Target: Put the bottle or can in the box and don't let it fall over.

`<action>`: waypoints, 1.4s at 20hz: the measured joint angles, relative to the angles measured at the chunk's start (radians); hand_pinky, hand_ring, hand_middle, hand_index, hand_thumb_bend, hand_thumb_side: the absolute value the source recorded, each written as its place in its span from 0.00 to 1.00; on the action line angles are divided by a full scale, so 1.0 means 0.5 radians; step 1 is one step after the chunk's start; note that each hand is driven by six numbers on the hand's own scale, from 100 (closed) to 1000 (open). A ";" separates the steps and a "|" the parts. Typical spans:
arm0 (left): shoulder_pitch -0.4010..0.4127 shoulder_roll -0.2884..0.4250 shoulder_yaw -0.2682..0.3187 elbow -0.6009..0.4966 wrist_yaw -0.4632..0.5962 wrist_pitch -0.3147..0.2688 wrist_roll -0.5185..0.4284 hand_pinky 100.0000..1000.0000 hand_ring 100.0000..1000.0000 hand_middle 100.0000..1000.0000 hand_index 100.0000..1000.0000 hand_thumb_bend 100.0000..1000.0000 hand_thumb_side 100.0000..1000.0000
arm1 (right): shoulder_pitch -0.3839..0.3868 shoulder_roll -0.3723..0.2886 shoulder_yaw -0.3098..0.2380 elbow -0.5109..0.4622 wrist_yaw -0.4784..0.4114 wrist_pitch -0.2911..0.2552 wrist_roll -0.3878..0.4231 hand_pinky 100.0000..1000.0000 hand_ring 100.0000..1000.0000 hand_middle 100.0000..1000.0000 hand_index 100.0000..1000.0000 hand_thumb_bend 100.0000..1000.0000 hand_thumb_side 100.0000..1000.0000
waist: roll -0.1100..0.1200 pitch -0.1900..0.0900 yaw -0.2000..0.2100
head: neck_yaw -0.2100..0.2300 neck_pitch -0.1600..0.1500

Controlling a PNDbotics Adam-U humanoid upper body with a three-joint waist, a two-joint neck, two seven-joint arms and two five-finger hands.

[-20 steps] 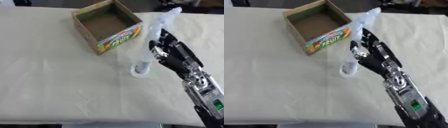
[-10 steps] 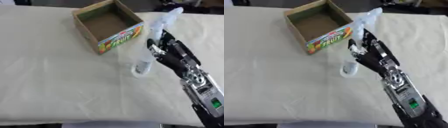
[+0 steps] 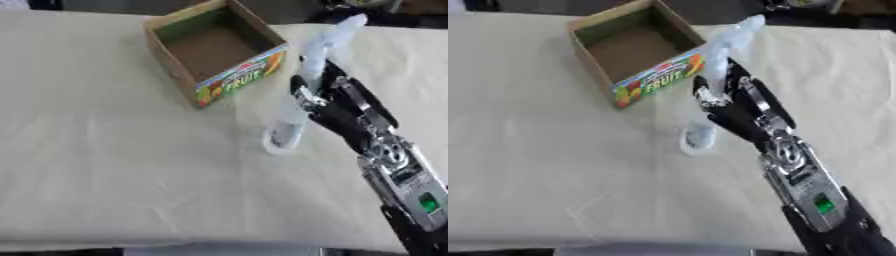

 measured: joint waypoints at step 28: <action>-0.004 -0.004 0.000 0.000 0.001 0.000 -0.015 1.00 0.60 0.69 0.71 0.45 0.28 | -0.040 0.017 0.060 0.000 -0.036 0.251 -0.019 1.00 1.00 1.00 1.00 0.00 0.42 | 0.000 0.045 0.011 | -0.018 -0.020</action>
